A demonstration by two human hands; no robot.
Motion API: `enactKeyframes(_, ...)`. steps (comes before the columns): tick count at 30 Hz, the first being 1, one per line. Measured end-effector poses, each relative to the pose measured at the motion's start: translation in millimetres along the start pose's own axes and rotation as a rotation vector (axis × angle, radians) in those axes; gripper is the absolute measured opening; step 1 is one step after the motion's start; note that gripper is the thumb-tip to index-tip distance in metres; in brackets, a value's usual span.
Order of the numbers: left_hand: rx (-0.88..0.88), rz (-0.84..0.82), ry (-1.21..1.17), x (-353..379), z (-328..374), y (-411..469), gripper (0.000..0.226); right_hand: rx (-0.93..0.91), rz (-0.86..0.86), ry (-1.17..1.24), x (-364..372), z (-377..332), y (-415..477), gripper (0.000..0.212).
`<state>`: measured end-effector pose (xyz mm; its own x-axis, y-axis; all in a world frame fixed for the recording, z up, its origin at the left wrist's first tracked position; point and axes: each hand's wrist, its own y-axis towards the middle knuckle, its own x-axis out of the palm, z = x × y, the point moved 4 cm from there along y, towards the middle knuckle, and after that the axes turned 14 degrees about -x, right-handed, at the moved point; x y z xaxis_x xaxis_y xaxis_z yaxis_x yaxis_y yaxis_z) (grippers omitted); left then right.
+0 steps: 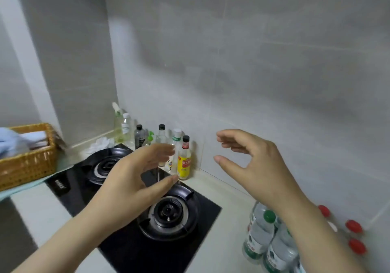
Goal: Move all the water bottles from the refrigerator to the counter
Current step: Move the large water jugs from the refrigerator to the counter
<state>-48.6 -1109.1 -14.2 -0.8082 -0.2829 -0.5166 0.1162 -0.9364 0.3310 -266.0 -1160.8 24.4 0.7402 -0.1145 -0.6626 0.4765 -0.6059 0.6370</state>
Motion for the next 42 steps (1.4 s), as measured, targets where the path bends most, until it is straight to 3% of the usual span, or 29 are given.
enactKeyframes(16, -0.231, 0.479, 0.131, -234.3, -77.2, -120.9, 0.049, -0.425, -0.213, 0.298, 190.9, -190.2, 109.7, 0.039)
enactKeyframes(24, -0.386, 0.722, 0.303, -319.6, -76.8, -191.2, 0.054, -0.699, -0.275, 0.499, 258.6, -294.9, 147.0, 0.038)
enactKeyframes(34, -0.607, 1.146, 0.646, -383.5, -38.0, -274.6, 0.056, -1.119, -0.297, 0.886, 323.4, -440.5, 178.9, 0.041)
enactKeyframes(42, -0.848, 1.433, 0.848, -381.3, 18.6, -368.6, 0.06, -1.355, -0.38, 1.169, 331.7, -551.9, 136.2, 0.044)
